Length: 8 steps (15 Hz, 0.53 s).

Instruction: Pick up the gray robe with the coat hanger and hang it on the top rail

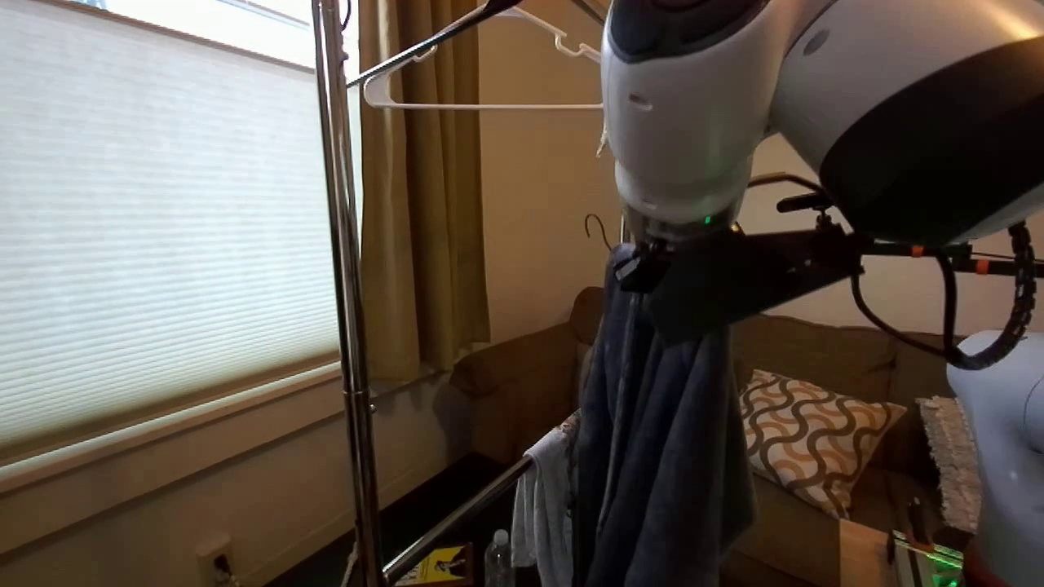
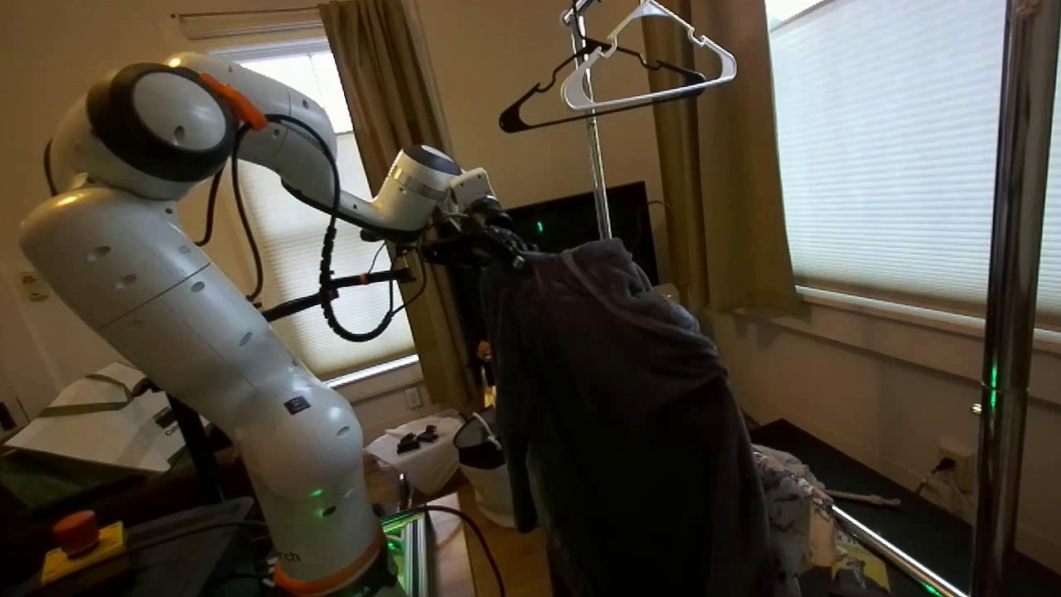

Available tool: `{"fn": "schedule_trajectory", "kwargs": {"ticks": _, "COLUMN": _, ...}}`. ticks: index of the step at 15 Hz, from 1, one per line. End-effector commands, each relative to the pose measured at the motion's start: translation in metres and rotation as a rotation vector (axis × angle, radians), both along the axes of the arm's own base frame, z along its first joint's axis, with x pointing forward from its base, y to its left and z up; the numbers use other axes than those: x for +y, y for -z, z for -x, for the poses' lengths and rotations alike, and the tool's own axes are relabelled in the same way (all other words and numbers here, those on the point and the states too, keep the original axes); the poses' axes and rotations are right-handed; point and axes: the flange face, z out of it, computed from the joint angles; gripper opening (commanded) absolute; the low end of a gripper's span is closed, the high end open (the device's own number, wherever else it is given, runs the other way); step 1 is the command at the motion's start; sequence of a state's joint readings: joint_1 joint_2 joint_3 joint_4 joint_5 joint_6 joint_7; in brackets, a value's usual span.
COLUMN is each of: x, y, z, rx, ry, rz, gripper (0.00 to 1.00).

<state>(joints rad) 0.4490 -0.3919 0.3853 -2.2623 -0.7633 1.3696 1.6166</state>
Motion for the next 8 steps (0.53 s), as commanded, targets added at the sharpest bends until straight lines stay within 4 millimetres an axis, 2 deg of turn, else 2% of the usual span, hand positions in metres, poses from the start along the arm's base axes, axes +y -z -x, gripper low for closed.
{"fn": "schedule_trajectory", "kwargs": {"ticks": 1, "x": -0.046, "y": -0.057, "z": 0.017, "rx": -0.029, "ry": -0.035, "rz": 0.091, "gripper": 0.02}}
{"fn": "schedule_trajectory", "kwargs": {"ticks": 3, "x": -0.070, "y": -0.078, "z": 0.016, "rx": -0.033, "ry": -0.029, "rz": 0.080, "gripper": 0.02}}
{"fn": "schedule_trajectory", "kwargs": {"ticks": 4, "x": -0.079, "y": -0.081, "z": 0.015, "rx": -0.047, "ry": -0.014, "rz": 0.047, "gripper": 0.02}}
{"fn": "schedule_trajectory", "kwargs": {"ticks": 5, "x": -0.055, "y": -0.066, "z": 0.003, "rx": -0.006, "ry": -0.013, "rz": 0.024, "gripper": 0.07}}
{"fn": "schedule_trajectory", "kwargs": {"ticks": 7, "x": -0.073, "y": -0.075, "z": 0.006, "rx": -0.013, "ry": 0.006, "rz": 0.008, "gripper": 0.07}}
{"fn": "schedule_trajectory", "kwargs": {"ticks": 8, "x": -0.073, "y": -0.074, "z": 0.004, "rx": -0.026, "ry": 0.006, "rz": -0.002, "gripper": 0.02}}
